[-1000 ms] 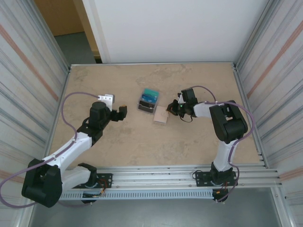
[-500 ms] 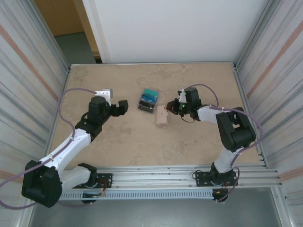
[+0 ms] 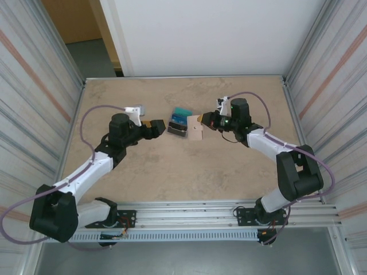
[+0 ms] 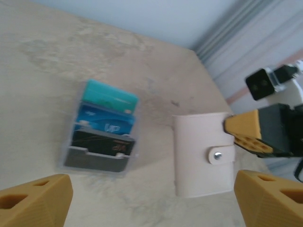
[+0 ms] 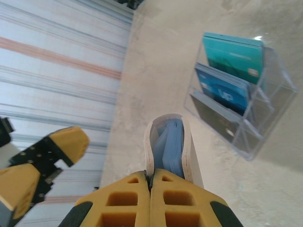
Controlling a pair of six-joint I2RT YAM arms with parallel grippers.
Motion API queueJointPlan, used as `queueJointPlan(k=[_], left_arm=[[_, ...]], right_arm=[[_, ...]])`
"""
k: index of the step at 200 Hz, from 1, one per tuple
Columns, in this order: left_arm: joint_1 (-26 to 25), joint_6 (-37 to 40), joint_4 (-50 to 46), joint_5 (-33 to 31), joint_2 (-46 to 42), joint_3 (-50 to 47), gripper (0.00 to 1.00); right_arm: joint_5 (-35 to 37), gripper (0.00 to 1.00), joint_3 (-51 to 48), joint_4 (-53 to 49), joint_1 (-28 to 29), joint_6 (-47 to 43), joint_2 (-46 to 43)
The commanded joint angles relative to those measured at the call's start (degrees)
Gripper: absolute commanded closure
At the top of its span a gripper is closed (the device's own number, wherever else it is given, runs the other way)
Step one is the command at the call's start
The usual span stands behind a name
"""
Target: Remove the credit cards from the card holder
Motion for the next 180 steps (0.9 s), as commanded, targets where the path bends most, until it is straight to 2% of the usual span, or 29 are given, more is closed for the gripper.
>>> queueJointPlan(k=[1,74,145,180], left_arm=[[-0.4,-3.1,9.5,10.0,2.0,-0.4,0.13],[-3.3,-2.9,14.4,19.1,7.7,4.1,0.18],[-3.7,-6.2,21.1,24.1,11.2,6.0,0.35],[-3.8,-7.7,23.7,25.3,11.4,5.8,0.51]], right_arm=[[-4.3,1.0,3.5,4.9,0.4,4.6,-2.7],[-8.9,1.0,7.7,15.8,2.3,15.7,-1.1],[-11.4,1.0,10.3,21.1,4.8,21.2,0.8],[-11.9,1.0,10.4,23.4,5.1,23.0,1.6]])
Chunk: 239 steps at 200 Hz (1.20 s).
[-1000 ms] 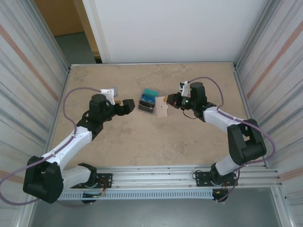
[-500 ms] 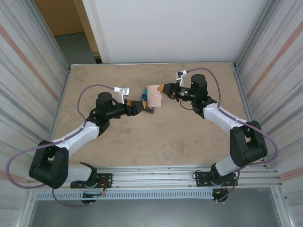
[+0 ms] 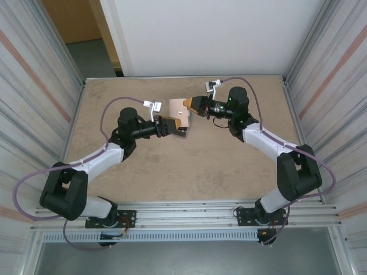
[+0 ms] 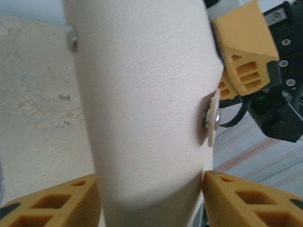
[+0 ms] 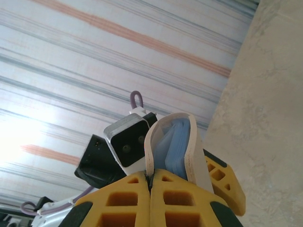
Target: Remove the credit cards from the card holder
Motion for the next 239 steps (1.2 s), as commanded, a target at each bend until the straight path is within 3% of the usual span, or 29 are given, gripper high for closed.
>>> queueJointPlan(k=[1,27,91,111,149,186,208,239], left_arm=[[-0.4,-1.3,4.2,2.7,0.2,1.7,0.51],[-0.4,-1.9,4.8,2.9,0.4,1.5,0.68],[-0.4,-2.1,4.9,3.9,-0.2,1.0,0.78],[-0.4,-1.4,4.1,3.7,-0.9,0.9,0.82],[-0.4,2.1,-0.8,2.3,-3.5,0.7,0.96],[-0.7,3.2,-2.3,0.9,-6.7,-0.8,0.98],[-1.7,3.7,-3.7,0.2,-8.1,-1.3,0.98],[-3.6,4.5,-5.1,0.8,-9.0,-1.3,0.98]], right_arm=[[-1.7,1.0,2.2,4.7,0.3,3.0,0.8],[-2.0,1.0,2.3,5.0,0.4,3.1,1.2],[-1.6,1.0,1.3,5.1,-0.2,2.7,1.7],[-1.2,1.0,1.7,0.2,-0.1,-0.7,1.0],[2.7,0.61,2.6,-16.1,0.8,-14.3,-3.9],[10.9,0.32,1.9,-30.1,1.4,-24.0,-10.2],[15.7,0.22,1.0,-35.1,3.1,-27.7,-12.5],[14.5,0.21,0.3,-32.6,5.8,-28.5,-12.4]])
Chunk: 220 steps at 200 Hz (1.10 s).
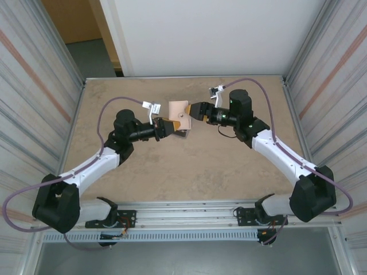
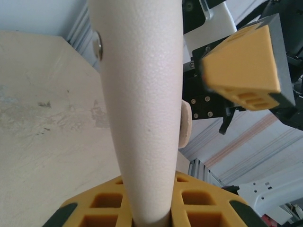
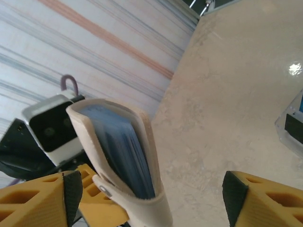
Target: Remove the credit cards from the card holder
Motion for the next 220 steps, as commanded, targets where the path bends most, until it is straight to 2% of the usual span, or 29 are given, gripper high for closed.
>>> queueJointPlan(k=[1,32,47,73,91,102,116,128,168,220], left_arm=[[-1.4,2.3,-0.7,0.6,-2.0,-0.8,0.98],[-1.8,2.9,-2.5,0.5,-2.7,-0.7,0.96],[-2.0,3.4,-3.4,0.2,-2.8,-0.6,0.95],[-2.1,3.9,-4.2,0.2,-2.6,-0.6,0.92],[-2.2,4.1,-4.4,0.5,-2.4,-0.7,0.89],[-2.2,4.3,-4.8,0.7,-2.4,-0.7,0.86],[-2.2,4.4,-5.2,0.7,-2.5,-0.9,0.78],[-2.2,4.8,-6.0,0.5,-2.7,-1.0,0.72],[-0.1,0.8,-0.9,2.4,-3.0,-3.3,0.58],[3.4,-7.7,9.4,6.0,-1.0,-5.2,0.57]], right_arm=[[1.5,0.21,-0.7,-2.2,2.1,-4.1,-0.4],[-0.5,0.23,-0.3,2.0,3.2,-3.0,0.9],[-0.6,0.27,0.5,2.5,3.6,-2.9,1.7],[-1.2,0.41,1.2,3.9,4.0,-2.1,3.0],[-1.4,0.46,1.3,5.0,4.1,-1.4,3.7],[-1.8,0.54,1.3,5.7,4.1,-1.0,4.0],[-2.3,0.66,1.2,6.2,4.0,-0.7,4.4],[-2.7,0.71,1.1,6.4,3.7,-0.6,4.5],[-4.4,0.76,-0.7,10.2,1.9,2.5,4.4],[-8.7,0.77,-0.7,14.0,0.9,5.1,5.9]])
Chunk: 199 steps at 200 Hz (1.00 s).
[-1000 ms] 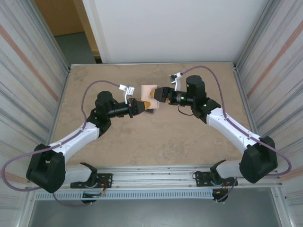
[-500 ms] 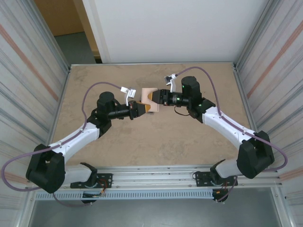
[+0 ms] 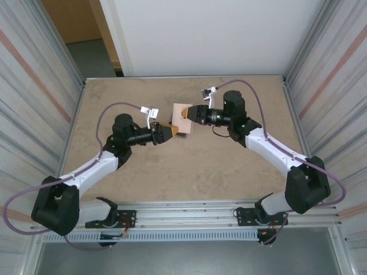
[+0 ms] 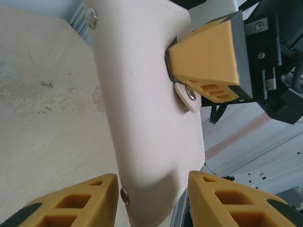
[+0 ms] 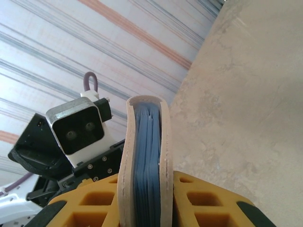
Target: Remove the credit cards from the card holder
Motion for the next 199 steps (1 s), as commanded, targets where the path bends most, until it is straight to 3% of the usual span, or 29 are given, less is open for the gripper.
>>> queueJointPlan(k=[1,43,140,175,199], left_arm=[[1.2,-5.0,7.9,3.7,0.3,-0.7,0.57],[1.9,-6.2,8.9,4.9,1.6,0.1,0.57],[0.9,-6.5,8.7,6.0,2.6,-0.1,0.72],[0.3,-5.7,8.5,5.8,2.7,0.1,0.91],[0.2,-4.1,6.7,4.6,1.7,0.1,0.96]], right_arm=[[-3.6,0.77,0.3,4.6,0.0,2.3,1.0],[-6.8,0.78,0.9,7.9,0.2,4.3,2.6],[-7.5,0.77,1.7,7.0,0.8,3.7,3.3],[-5.9,0.75,1.6,3.3,0.7,1.3,2.4],[-1.8,0.69,2.6,-5.1,0.9,-3.7,0.6]])
